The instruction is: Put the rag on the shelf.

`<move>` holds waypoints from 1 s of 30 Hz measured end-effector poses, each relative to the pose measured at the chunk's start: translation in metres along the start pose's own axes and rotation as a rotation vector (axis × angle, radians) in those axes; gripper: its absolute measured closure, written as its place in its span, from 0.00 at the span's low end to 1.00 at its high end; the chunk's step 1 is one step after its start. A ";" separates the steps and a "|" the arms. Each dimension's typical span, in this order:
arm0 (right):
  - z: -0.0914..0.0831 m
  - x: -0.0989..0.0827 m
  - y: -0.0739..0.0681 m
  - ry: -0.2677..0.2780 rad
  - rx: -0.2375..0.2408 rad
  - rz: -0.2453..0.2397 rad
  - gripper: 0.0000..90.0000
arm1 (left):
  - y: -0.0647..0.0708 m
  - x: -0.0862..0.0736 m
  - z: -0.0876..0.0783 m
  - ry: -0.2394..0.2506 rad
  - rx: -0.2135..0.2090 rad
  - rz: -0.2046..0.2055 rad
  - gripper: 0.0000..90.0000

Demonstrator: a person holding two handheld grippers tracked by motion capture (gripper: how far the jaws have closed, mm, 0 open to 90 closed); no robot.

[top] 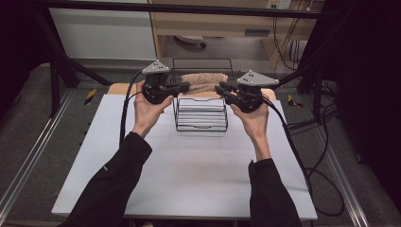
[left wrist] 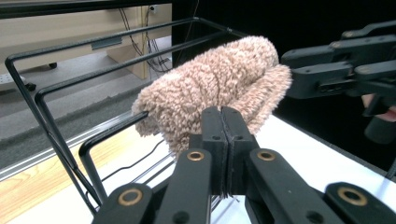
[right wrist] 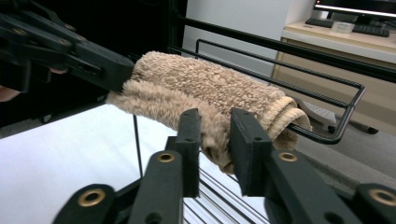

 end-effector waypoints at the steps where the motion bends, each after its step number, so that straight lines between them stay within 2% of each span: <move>1: -0.001 0.001 0.000 0.003 0.002 0.001 0.78 | 0.000 -0.001 0.001 -0.001 0.000 0.000 0.99; 5: -0.005 0.004 -0.001 0.018 0.009 0.017 0.78 | -0.002 -0.005 0.004 -0.011 0.007 0.006 0.99; 7: -0.005 0.005 -0.001 0.019 0.018 0.024 0.84 | -0.002 -0.007 0.005 -0.016 0.012 0.015 0.99; 11: -0.004 -0.001 -0.004 -0.016 0.033 0.046 0.95 | -0.003 -0.011 0.007 -0.021 0.023 0.032 0.98; 14: 0.001 -0.011 -0.002 -0.054 0.030 0.064 0.98 | -0.004 -0.014 0.009 -0.025 0.034 0.039 0.98; 17: 0.005 -0.024 0.001 -0.083 0.018 0.095 0.99 | -0.007 -0.018 0.011 -0.037 0.048 0.047 0.98; 21: 0.010 -0.035 0.004 -0.093 0.006 0.111 0.98 | -0.011 -0.020 0.016 -0.038 0.060 0.036 0.97; 25: 0.012 -0.037 0.006 -0.089 -0.005 0.110 0.98 | -0.013 -0.021 0.019 -0.035 0.066 0.032 0.97; 30: 0.008 -0.033 0.004 -0.072 -0.003 0.106 0.94 | -0.011 -0.022 0.015 -0.033 0.063 0.042 0.93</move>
Point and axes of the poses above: each handheld gripper's, and its own axes: z roughly forward along the jaws, x roughly out of its top, y roughly to its right, the point moved 10 cm from there along z, roughly forward along the jaws, and after that the axes turned 12 degrees about -z, right-handed, at the moved point
